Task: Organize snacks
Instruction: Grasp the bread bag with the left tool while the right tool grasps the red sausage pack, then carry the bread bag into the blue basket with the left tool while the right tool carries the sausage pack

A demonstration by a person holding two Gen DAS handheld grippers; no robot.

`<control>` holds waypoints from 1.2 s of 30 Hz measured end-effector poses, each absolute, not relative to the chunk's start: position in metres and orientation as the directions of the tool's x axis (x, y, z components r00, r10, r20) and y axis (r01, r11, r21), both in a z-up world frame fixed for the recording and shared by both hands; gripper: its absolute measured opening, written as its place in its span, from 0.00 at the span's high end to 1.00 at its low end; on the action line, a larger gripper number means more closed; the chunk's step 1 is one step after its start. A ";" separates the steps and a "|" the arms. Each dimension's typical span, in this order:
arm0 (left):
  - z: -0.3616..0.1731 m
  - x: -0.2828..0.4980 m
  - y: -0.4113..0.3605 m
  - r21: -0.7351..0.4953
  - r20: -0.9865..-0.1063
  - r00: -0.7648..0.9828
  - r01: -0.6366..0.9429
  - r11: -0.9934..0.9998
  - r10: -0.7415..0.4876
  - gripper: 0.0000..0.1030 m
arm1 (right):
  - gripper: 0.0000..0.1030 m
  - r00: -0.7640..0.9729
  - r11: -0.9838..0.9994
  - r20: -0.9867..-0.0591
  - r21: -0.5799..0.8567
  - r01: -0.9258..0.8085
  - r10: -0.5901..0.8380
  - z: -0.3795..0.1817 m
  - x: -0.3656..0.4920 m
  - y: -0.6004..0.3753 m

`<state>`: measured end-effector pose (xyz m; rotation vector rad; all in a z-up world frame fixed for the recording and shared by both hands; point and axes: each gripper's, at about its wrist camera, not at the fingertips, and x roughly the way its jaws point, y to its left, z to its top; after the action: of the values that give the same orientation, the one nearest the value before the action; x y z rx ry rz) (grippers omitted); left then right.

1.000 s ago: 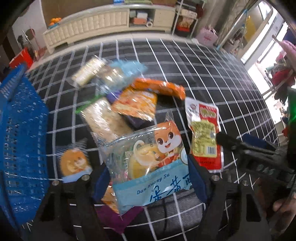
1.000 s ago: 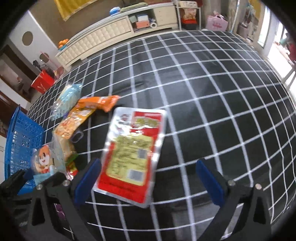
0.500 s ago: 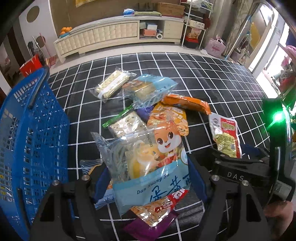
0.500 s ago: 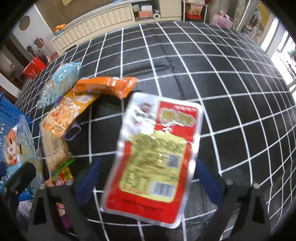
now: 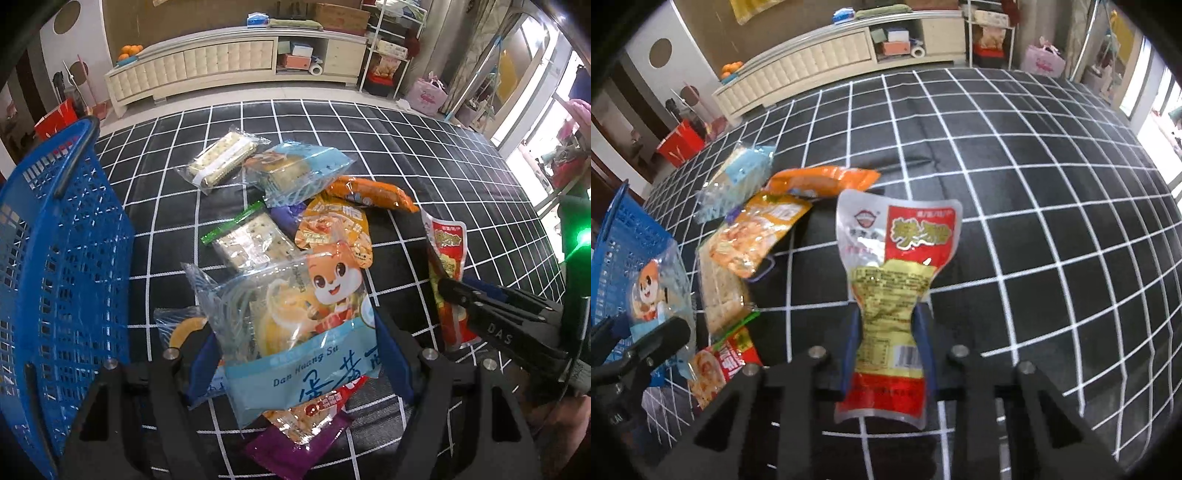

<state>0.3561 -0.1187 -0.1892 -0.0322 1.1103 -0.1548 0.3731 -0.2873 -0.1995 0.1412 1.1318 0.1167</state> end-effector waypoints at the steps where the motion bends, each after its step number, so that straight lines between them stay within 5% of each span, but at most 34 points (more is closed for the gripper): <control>1: -0.189 0.356 -0.119 -0.103 -0.889 0.435 0.111 0.989 -0.141 0.29 | 0.69 0.424 0.986 -0.891 0.167 -0.027 0.162 -0.201 0.373 -0.286; 5: -0.190 0.353 -0.120 -0.102 -0.891 0.430 0.115 0.988 -0.142 0.29 | 0.79 0.433 0.982 -0.882 0.188 -0.032 0.183 -0.200 0.372 -0.285; 7: -0.191 0.353 -0.119 -0.107 -0.892 0.428 0.113 0.988 -0.145 0.29 | 0.98 0.443 0.974 -0.870 0.223 -0.037 0.216 -0.195 0.365 -0.283; 8: -0.191 0.352 -0.118 -0.112 -0.892 0.427 0.111 0.987 -0.149 0.29 | 0.99 0.441 0.971 -0.869 0.236 -0.029 0.225 -0.193 0.365 -0.284; 24: -0.118 0.307 -0.087 -0.158 -0.835 0.517 0.104 0.982 -0.189 0.29 | 0.99 0.532 0.917 -0.757 0.385 -0.105 0.379 -0.112 0.319 -0.263; 36: -0.060 0.266 -0.004 -0.107 -0.802 0.588 0.035 0.994 -0.107 0.29 | 0.99 0.571 0.859 -0.648 0.445 -0.253 0.504 -0.051 0.281 -0.179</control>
<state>0.2663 -0.0044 -0.0597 -0.0824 0.9394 -0.0825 0.2805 -0.1787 -0.0508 0.3203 0.8553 0.4530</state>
